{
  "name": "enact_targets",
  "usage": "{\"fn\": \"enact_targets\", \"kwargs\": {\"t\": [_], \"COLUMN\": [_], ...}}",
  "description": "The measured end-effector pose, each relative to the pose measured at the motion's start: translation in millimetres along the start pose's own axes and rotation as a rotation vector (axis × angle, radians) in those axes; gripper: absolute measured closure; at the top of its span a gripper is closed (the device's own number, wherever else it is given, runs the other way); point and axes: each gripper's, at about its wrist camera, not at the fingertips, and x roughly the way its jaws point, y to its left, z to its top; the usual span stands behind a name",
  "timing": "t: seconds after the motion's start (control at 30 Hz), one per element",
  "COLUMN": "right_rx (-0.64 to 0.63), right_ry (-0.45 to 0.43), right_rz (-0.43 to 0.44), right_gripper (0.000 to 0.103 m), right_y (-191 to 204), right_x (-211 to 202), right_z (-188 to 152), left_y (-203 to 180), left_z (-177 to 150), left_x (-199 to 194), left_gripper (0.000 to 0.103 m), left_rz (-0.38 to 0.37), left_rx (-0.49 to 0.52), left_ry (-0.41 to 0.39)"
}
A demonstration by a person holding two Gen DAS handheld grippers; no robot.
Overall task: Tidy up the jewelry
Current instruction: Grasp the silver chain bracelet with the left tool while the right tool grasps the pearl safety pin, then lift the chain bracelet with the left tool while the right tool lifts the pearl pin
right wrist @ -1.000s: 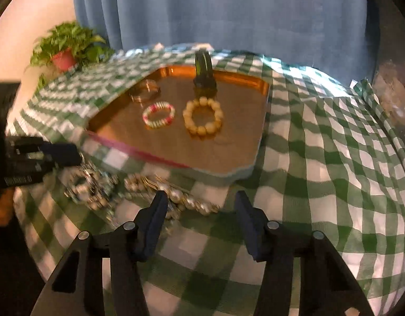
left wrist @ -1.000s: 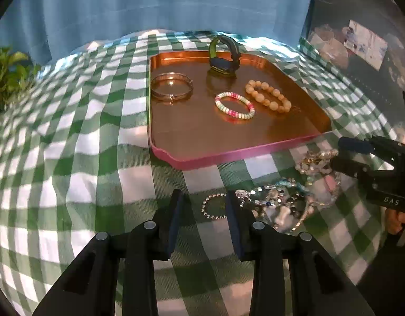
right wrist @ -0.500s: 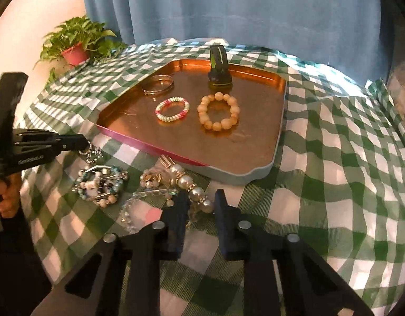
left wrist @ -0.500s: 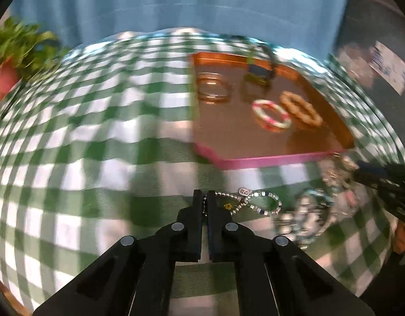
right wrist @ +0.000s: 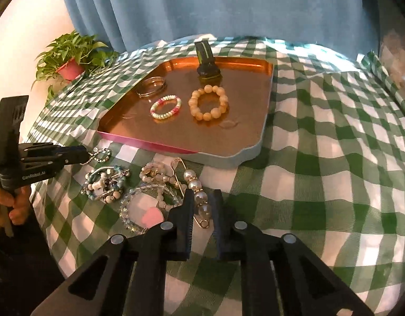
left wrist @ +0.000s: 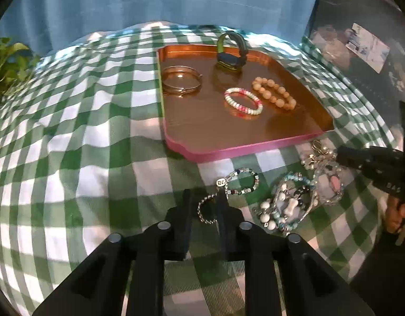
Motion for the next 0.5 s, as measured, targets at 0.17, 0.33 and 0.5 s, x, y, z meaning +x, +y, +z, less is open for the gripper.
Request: {"fn": "enact_targets", "kwargs": {"t": [0.17,0.33,0.5], "right_rx": [-0.022,0.024,0.161], "right_ry": [0.005,-0.051,-0.043], "right_rz": [-0.013,-0.019,-0.074], "right_gripper": [0.088,0.103,0.103], "right_y": [2,-2,-23], "right_x": [4,-11,-27], "right_z": [0,-2,-24], "left_y": [-17,-13,-5], "left_z": [-3,-5,-28], "left_x": [4,0,-23], "left_gripper": [0.086,0.100,0.100], "left_rz": [0.019,0.046,0.047], "left_rx": [0.125,0.047,-0.093], "left_ry": [-0.057,-0.024,-0.010]}}
